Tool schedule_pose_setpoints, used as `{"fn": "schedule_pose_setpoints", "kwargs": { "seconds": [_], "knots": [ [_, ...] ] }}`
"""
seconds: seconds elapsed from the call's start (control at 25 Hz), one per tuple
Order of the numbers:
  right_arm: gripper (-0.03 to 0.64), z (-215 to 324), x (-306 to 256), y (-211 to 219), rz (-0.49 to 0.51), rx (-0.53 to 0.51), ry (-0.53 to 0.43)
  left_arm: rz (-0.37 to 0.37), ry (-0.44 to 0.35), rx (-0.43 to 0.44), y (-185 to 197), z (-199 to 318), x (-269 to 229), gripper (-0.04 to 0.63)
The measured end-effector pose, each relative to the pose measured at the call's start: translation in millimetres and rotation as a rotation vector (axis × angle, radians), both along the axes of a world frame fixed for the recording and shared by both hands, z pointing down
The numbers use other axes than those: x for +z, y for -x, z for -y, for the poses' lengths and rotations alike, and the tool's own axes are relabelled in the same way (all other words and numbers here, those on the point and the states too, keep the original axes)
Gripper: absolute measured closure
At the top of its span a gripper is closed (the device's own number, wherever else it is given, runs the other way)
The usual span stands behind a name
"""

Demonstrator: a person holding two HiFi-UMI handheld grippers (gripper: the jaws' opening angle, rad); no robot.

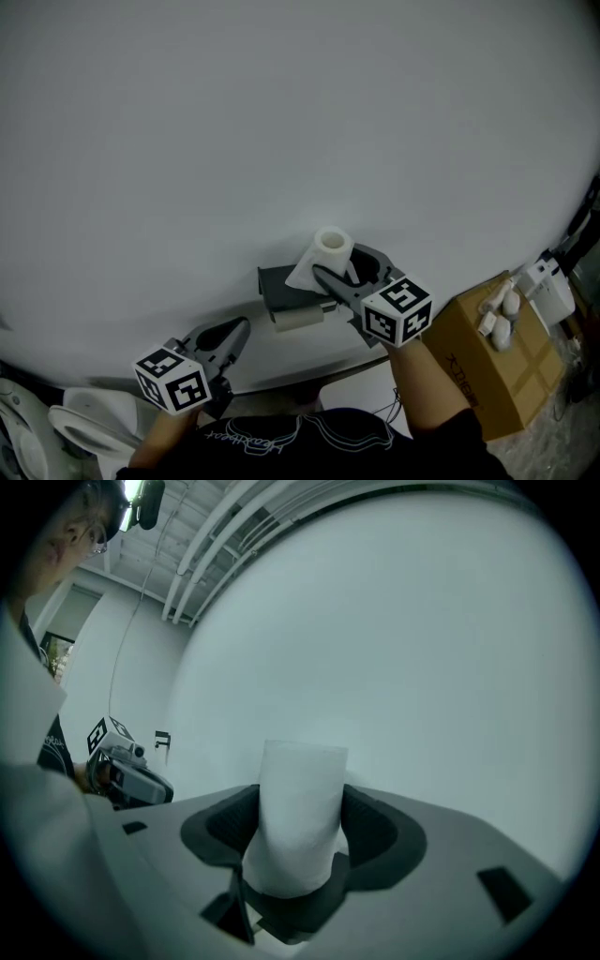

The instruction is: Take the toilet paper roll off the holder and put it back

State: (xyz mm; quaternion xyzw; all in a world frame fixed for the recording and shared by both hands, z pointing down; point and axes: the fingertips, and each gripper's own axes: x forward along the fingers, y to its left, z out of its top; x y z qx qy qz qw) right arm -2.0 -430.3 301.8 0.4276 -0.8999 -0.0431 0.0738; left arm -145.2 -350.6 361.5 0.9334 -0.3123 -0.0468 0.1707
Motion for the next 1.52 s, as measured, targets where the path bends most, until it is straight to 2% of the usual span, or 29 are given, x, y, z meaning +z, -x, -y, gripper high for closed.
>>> {"fn": "schedule_pose_setpoints", "kwargs": {
  "seconds": [0.64,0.84,1.0,1.16,1.4,1.52],
  "knots": [
    [0.330,6,12,5,0.039,-0.011,0.037,-0.005,0.000,-0.026,12,1,-1,0.589],
    [0.276,0,2,-4,0.107,0.001,0.016,-0.008,0.004,-0.029,10,-1,-2,0.591],
    [0.288,-27,-13,-12,0.160,-0.019,-0.025,-0.010,-0.003,-0.026,2,-8,-6,0.589],
    [0.373,-64,-22,-23,0.189,-0.042,-0.035,-0.012,-0.013,-0.004,-16,-22,-17,0.591],
    [0.552,-116,-24,-41,0.209,-0.053,-0.033,-0.013,-0.038,0.032,-49,-52,-36,0.589],
    [0.620,-142,-15,-50,0.213,-0.065,-0.015,-0.013,-0.039,0.050,-66,-67,-42,0.591]
  ]
}}
